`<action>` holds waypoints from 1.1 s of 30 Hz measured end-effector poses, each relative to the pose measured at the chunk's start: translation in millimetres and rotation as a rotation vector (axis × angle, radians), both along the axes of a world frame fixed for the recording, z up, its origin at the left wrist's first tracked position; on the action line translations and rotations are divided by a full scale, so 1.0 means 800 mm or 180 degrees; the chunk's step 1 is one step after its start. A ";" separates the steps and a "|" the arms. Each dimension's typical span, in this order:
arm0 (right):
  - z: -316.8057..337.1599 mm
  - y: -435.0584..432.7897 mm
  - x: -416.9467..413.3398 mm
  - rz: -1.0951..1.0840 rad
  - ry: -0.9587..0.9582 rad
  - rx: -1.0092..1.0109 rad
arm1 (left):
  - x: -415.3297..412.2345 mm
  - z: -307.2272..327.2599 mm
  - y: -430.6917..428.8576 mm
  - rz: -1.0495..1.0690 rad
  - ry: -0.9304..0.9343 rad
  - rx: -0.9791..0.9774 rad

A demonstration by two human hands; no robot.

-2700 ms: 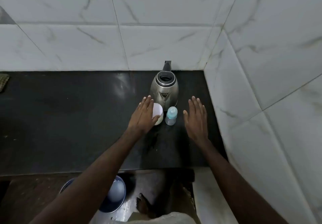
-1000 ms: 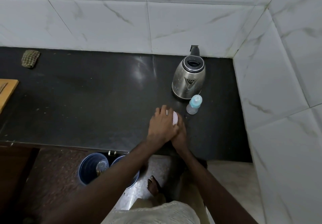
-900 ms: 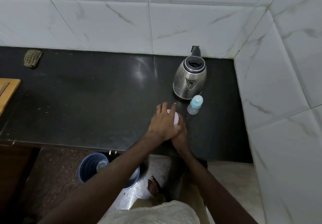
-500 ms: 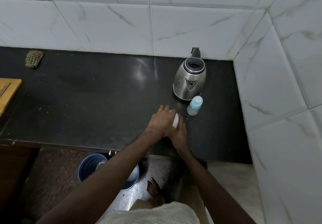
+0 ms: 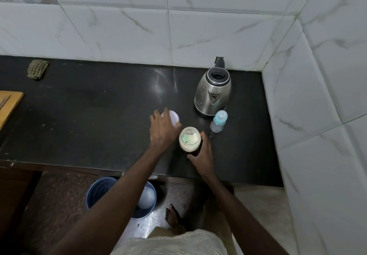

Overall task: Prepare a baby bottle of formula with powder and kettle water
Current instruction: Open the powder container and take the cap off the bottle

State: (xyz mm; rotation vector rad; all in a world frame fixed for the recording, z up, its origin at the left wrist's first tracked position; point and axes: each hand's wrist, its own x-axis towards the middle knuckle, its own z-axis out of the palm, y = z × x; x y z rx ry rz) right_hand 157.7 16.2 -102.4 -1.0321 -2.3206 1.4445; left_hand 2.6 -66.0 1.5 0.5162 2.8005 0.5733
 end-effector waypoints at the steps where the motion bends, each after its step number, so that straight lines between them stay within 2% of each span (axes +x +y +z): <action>1: 0.002 0.000 0.009 -0.0025 -0.0019 0.0065 | -0.005 -0.010 -0.007 -0.0067 -0.0082 -0.0102; 8: 0.047 0.048 0.037 -0.1140 0.0227 0.0606 | -0.001 -0.082 -0.040 -0.0537 -0.0293 -0.0645; 10: 0.064 0.074 0.026 -0.1215 0.0278 0.0674 | 0.003 -0.095 -0.044 -0.0558 -0.0297 -0.0655; 14: 0.087 0.113 -0.001 -0.0778 -0.0001 0.0852 | 0.010 -0.106 -0.048 -0.0620 -0.0319 -0.0571; 19: 0.091 0.135 -0.021 -0.0186 -0.0219 0.0951 | 0.025 -0.119 -0.067 -0.0656 -0.0375 -0.0182; 21: 0.091 0.140 -0.021 -0.0111 -0.0298 0.0906 | 0.038 -0.119 -0.076 -0.0664 -0.0218 -0.0127; 25: 0.090 0.144 -0.010 -0.0117 -0.0272 0.0933 | 0.076 -0.115 -0.085 -0.0785 0.0548 -0.0113; 28: 0.093 0.136 0.004 -0.0094 -0.0350 0.0874 | 0.108 -0.124 -0.089 -0.1284 0.0782 0.0030; 31: 0.095 0.119 0.028 -0.0018 -0.0419 0.0884 | 0.135 -0.129 -0.083 -0.2168 0.0941 0.0279; 33: 0.095 0.107 0.043 0.0007 -0.0464 0.0925 | 0.149 -0.120 -0.067 -0.2462 0.0794 0.0307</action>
